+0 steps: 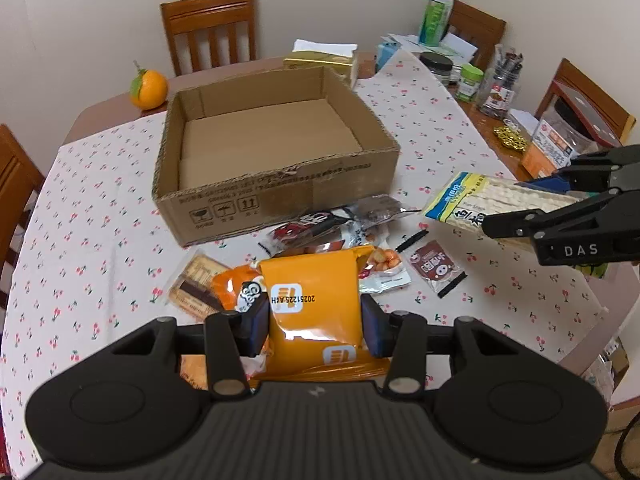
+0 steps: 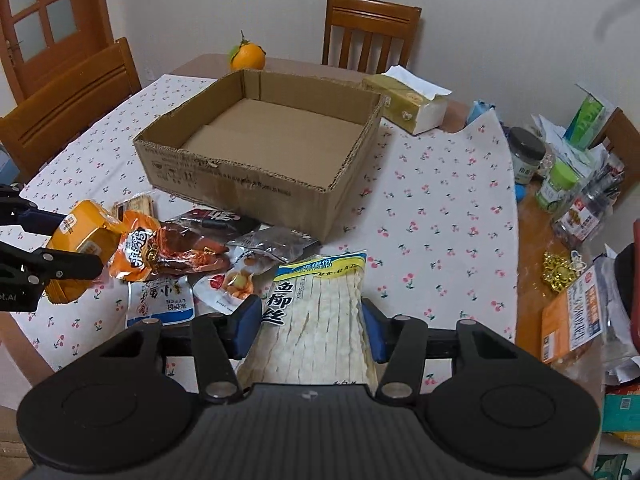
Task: Organize snacks
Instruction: 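Carry both packs into the cardboard box and open both tools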
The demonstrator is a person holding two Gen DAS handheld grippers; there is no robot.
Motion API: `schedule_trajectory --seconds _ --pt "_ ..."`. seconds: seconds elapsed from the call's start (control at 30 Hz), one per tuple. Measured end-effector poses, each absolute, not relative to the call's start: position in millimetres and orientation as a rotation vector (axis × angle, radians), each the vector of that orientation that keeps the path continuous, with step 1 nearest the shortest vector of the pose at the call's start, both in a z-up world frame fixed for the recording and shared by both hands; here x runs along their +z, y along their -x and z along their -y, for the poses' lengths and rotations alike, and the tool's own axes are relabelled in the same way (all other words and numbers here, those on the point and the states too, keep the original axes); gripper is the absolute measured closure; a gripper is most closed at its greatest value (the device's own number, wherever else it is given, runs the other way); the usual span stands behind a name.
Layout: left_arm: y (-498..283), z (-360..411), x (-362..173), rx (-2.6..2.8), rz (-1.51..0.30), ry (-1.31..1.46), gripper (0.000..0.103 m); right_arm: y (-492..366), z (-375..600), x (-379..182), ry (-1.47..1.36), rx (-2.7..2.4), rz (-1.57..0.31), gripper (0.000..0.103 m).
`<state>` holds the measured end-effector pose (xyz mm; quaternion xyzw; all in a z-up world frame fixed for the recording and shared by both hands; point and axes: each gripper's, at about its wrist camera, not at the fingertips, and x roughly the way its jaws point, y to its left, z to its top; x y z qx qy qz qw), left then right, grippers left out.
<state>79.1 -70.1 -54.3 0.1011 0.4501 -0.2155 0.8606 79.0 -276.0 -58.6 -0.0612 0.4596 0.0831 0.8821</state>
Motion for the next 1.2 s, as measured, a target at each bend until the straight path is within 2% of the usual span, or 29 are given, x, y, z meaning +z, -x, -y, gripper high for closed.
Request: schedule_trajectory --seconds 0.17,0.47,0.5,0.57,0.63,0.67,0.8,0.83,0.87,0.97,1.2 --pt "-83 75 -58 -0.477 -0.947 -0.214 0.058 -78 278 -70 0.125 0.146 -0.974 0.045" --pt "-86 74 -63 -0.472 -0.958 -0.21 0.058 -71 283 -140 0.015 0.148 -1.122 0.049" --pt "-87 73 -63 -0.472 -0.958 -0.21 0.058 -71 283 -142 0.01 0.144 -1.124 0.047" --pt "-87 72 -62 -0.471 -0.957 -0.209 0.058 -71 285 -143 -0.011 0.133 -1.132 0.022" --pt "-87 72 -62 -0.472 -0.957 -0.211 0.058 -68 283 -141 -0.023 0.136 -1.104 0.011" --pt "-87 72 -62 -0.473 -0.957 -0.211 0.058 -69 281 -140 -0.025 0.143 -1.098 0.009" --pt "-86 73 -62 -0.482 -0.961 -0.215 0.058 -74 267 -149 0.03 0.147 -1.113 0.01" --pt "-86 73 -62 -0.485 -0.962 -0.216 0.058 -75 264 -153 0.049 0.147 -1.122 0.015" --pt "-85 73 -62 -0.488 -0.962 -0.217 0.058 -75 262 -155 0.063 0.144 -1.131 0.026" --pt "-83 73 -61 -0.491 -0.959 -0.221 0.058 -73 260 -153 0.094 0.15 -1.13 0.041" --pt "-83 72 -58 -0.509 -0.956 -0.238 0.058 -66 267 -129 0.057 0.135 -1.104 0.044"
